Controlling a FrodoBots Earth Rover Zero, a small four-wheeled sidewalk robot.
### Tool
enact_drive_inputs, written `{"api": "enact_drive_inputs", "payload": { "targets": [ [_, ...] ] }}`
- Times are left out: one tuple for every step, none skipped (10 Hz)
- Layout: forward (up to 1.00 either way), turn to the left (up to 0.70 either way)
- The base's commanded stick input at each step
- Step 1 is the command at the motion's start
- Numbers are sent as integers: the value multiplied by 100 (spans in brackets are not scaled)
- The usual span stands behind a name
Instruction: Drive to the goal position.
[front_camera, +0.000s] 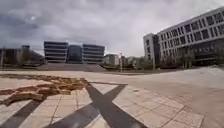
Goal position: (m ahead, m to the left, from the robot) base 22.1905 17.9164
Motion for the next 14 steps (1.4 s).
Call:
{"api": "enact_drive_inputs", "payload": {
  "targets": [
    [70, 0],
    [70, 0],
    [70, 0],
    [70, 0],
    [70, 0],
    [70, 0],
    [70, 0],
    [70, 0],
    [70, 0],
    [70, 0],
    [70, 0],
    [70, 1],
    [70, 2],
    [70, 9]
  ]
}}
